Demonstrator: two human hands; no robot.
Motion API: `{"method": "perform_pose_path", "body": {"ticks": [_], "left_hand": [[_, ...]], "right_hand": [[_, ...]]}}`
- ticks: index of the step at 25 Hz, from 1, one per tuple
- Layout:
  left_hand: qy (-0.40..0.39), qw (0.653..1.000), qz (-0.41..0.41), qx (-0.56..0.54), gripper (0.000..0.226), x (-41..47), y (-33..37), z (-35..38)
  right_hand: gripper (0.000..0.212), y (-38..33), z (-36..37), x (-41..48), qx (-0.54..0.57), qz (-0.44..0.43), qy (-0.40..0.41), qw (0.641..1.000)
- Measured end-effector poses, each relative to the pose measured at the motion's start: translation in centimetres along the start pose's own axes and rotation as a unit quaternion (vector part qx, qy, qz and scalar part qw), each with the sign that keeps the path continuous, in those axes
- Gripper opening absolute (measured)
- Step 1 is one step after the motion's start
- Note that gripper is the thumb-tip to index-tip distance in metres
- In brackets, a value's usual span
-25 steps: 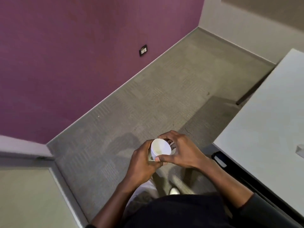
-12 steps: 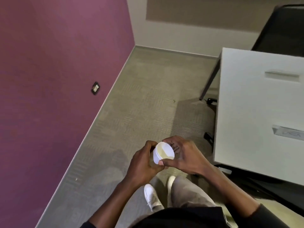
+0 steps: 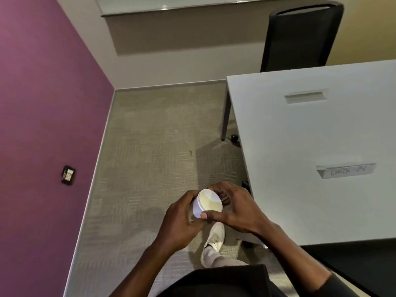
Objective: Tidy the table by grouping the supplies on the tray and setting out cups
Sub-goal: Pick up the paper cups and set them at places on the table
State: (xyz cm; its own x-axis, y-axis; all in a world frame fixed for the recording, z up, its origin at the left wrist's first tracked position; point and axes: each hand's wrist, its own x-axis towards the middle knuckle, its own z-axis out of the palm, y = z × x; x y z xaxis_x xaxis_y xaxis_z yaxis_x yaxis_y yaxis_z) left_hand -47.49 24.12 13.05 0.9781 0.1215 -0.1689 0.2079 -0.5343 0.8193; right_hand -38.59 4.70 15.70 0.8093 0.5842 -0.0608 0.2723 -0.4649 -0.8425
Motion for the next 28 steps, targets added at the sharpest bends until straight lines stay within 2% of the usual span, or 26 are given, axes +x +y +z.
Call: {"method": "perform_pose_path", "body": {"ticks": [4, 8, 16, 21, 25, 28], "left_hand": [[-0.066, 0.997, 0.033, 0.015, 0.058, 7.7, 1.4, 0.4], [-0.120, 0.990, 0.064, 0.025, 0.059, 13.6, 3.1, 1.1], [-0.267, 0.950, 0.156, 0.039, 0.065, 27.0, 4.2, 2.8], [-0.361, 0.901, 0.228, 0.076, 0.067, 35.1, 5.1, 2.9], [-0.415, 0.862, 0.275, 0.100, 0.067, 39.6, 5.7, 2.8], [-0.450, 0.838, 0.290, 0.105, 0.065, 40.9, 6.5, 3.5]], "right_hand": [[0.068, 2.2, -4.1, 3.6, 0.005, 0.024, 0.047, 0.999], [0.066, 4.2, -7.5, 5.2, 0.016, 0.079, 0.110, 0.991], [0.058, 6.1, -11.1, 8.3, 0.027, 0.199, 0.269, 0.942], [0.060, 5.5, -11.7, 10.0, 0.032, 0.279, 0.404, 0.871], [0.066, 7.5, -11.3, 8.6, -0.013, 0.364, 0.516, 0.776], [0.076, 9.8, -10.5, 6.6, -0.060, 0.444, 0.541, 0.712]]}}
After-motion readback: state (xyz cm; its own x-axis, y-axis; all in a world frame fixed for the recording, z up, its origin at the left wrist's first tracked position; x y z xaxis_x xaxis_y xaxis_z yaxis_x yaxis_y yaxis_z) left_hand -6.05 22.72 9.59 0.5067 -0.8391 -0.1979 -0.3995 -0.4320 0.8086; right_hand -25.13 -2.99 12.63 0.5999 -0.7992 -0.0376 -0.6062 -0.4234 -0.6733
